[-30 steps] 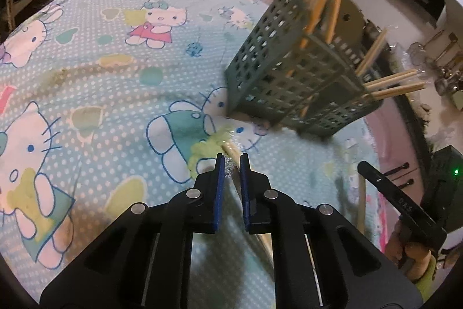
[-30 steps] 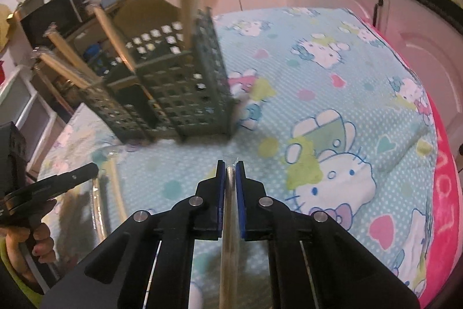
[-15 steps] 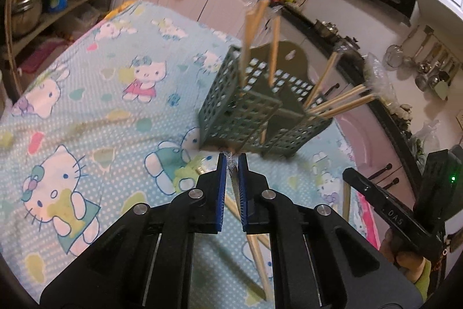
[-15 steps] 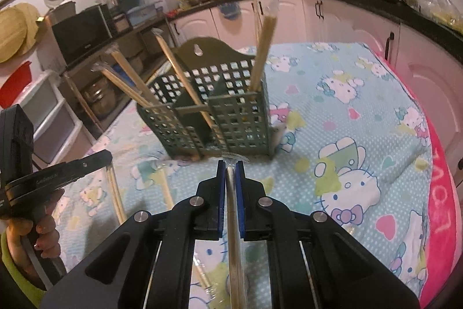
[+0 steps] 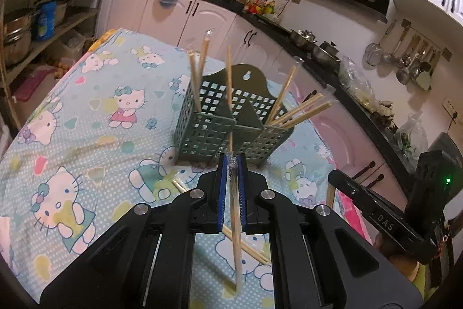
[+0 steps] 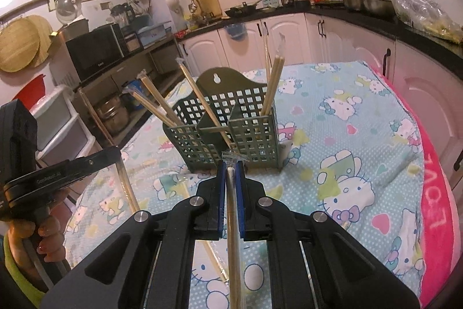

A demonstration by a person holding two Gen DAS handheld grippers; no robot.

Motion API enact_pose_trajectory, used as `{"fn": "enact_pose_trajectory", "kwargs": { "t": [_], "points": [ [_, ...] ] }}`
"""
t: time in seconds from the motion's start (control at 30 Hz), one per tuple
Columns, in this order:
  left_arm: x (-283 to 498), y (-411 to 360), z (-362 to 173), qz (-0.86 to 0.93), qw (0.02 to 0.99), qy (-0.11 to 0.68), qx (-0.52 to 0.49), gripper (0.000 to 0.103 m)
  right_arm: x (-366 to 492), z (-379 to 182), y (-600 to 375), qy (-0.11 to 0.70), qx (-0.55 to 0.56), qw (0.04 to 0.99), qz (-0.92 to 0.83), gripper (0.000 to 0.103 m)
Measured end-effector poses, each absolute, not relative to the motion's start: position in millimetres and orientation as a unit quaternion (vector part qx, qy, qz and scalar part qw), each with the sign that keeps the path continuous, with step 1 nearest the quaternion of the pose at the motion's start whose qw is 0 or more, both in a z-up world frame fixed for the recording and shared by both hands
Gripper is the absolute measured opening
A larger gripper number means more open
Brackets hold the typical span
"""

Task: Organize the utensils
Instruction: 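Lift the left gripper's chopstick over the caddy while the right gripper carries its chopstick there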

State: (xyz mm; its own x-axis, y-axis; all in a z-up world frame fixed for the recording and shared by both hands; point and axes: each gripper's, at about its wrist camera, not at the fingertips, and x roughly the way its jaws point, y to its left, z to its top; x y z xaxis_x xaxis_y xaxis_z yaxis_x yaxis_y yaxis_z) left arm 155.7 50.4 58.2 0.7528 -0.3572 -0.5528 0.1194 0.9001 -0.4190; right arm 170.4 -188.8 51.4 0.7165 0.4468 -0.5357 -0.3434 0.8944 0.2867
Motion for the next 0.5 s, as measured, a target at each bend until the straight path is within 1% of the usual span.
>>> {"fn": "enact_pose_trajectory", "kwargs": {
  "t": [0.5],
  "points": [
    [159.3,31.2,87.1,-0.147,0.93,0.307,-0.142,0.002,164.3,93.5,-183.2,0.255,0.069,0.937,0.229,0.006]
  ]
}}
